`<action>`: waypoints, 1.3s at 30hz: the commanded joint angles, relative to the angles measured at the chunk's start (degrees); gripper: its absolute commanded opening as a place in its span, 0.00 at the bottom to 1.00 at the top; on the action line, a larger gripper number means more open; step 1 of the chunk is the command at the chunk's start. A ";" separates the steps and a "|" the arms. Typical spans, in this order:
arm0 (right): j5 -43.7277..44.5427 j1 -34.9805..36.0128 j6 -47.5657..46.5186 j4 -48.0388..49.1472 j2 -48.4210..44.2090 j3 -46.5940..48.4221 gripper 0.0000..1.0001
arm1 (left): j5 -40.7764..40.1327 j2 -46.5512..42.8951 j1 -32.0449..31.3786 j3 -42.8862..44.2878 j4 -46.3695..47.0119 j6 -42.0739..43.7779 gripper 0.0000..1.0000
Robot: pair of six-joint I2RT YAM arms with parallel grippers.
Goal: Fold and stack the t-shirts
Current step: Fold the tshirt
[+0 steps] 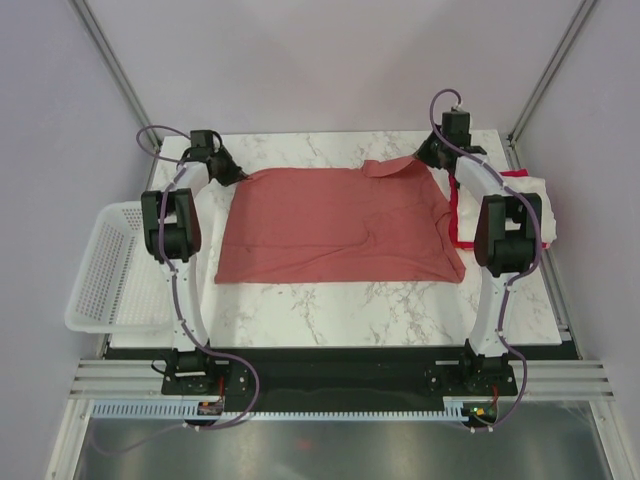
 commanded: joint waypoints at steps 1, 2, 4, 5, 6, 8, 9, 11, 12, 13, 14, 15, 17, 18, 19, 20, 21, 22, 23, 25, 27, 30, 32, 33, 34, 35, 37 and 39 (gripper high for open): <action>-2.36 -0.39 0.40 -1.46 -3.86 3.04 0.00 | -3.48 -10.68 0.07 -7.82 7.33 3.28 0.02; -2.62 -0.48 0.57 -1.81 -4.04 2.78 0.00 | -4.27 -13.66 -0.01 -9.93 10.13 3.28 0.02; -3.32 -0.57 0.75 -2.07 -4.83 1.99 0.00 | -3.93 -15.96 -0.10 -15.97 14.36 3.02 0.02; -3.67 -0.83 0.84 -2.16 -5.27 0.94 0.00 | -3.92 -17.28 -0.19 -17.23 16.03 3.02 0.02; -4.29 -1.01 1.27 -2.08 -5.62 0.23 0.00 | -3.92 -17.55 -0.28 -18.37 16.31 2.93 0.02; -4.82 -1.44 1.28 -2.07 -6.32 -1.52 0.00 | -4.10 -18.25 -0.19 -19.08 16.22 3.45 0.02; -4.82 -1.62 1.19 -2.07 -7.20 -1.97 0.00 | -4.19 -18.52 -0.19 -19.61 16.39 3.54 0.02; -5.43 -1.97 1.01 -2.16 -8.52 -3.02 0.00 | -4.88 -19.31 -0.19 -20.40 16.31 3.89 0.02; -5.70 -2.15 0.93 -2.34 -8.87 -3.11 0.00 | -4.89 -20.01 -0.19 -20.93 16.40 4.07 0.02; -5.96 -2.32 0.84 -2.51 -9.31 -3.29 0.00 | -4.98 -20.28 -0.28 -21.20 16.40 4.33 0.02; -6.22 -2.41 0.75 -2.69 -10.27 -3.38 0.00 | -5.76 -20.72 -0.19 -21.63 16.31 4.42 0.02; -6.40 -2.41 0.58 -3.56 -10.80 -3.38 0.00 | -6.03 -21.50 -0.28 -22.60 16.31 4.25 0.02; -6.66 -2.41 0.05 -4.36 -12.47 -3.81 0.00 | -6.91 -22.39 -0.19 -23.48 16.31 4.42 0.02; -6.84 -2.41 -0.13 -4.79 -13.09 -4.08 0.00 | -7.35 -23.26 -0.28 -24.53 16.40 4.60 0.02; -6.93 -2.41 -0.22 -4.89 -13.70 -4.78 0.00 | -7.79 -23.62 -0.10 -24.97 16.31 4.77 0.02; -6.93 -2.50 -0.22 -5.32 -15.10 -5.22 0.00 | -8.57 -24.06 -0.19 -25.41 16.48 4.95 0.02; -7.02 -2.41 -0.22 -5.50 -15.90 -5.57 0.00 | -8.93 -24.58 -0.19 -26.46 16.40 5.04 0.02; -7.28 -2.41 -0.22 -5.68 -16.60 -6.01 0.00 | -9.19 -25.37 -0.10 -26.91 16.74 5.39 0.02; -7.37 -2.41 -0.22 -5.85 -18.00 -6.80 0.00 | -9.63 -25.81 -0.10 -27.43 16.66 5.39 0.02; -7.90 -2.41 -0.13 -6.47 -19.42 -7.50 0.00 | -9.90 -27.04 -0.19 -29.10 17.18 5.30 0.02; -8.33 -2.41 -0.13 -7.00 -21.44 -8.64 0.00 | -10.25 -27.84 -0.19 -30.77 17.54 5.13 0.02; -8.51 -2.41 -0.39 -7.61 -23.90 -10.31 0.00 | -10.25 -30.12 -0.10 -33.66 19.82 4.78 0.02; -8.25 -2.41 -0.66 -8.57 -25.48 -11.11 0.00 | -9.64 -31.09 -0.19 -34.99 20.79 4.51 0.02; -8.25 -2.50 -1.00 -9.01 -25.92 -11.28 0.00 | -9.46 -31.87 -0.19 -35.87 20.79 4.25 0.02; -8.16 -2.41 -1.18 -9.28 -26.36 -11.72 0.00 | -9.37 -32.32 -0.19 -36.31 20.79 3.99 0.02; -8.07 -2.41 -1.44 -9.63 -27.24 -11.99 0.00 | -9.46 -32.84 -0.19 -36.92 20.79 3.90 0.02; -8.16 -2.41 -1.80 -10.42 -28.12 -12.95 0.00 | -9.64 -34.51 -0.10 -38.42 20.88 3.54 0.02; -8.07 -2.41 -1.89 -10.95 -29.44 -13.83 0.00 | -9.90 -35.83 -0.28 -40.52 21.05 3.37 0.02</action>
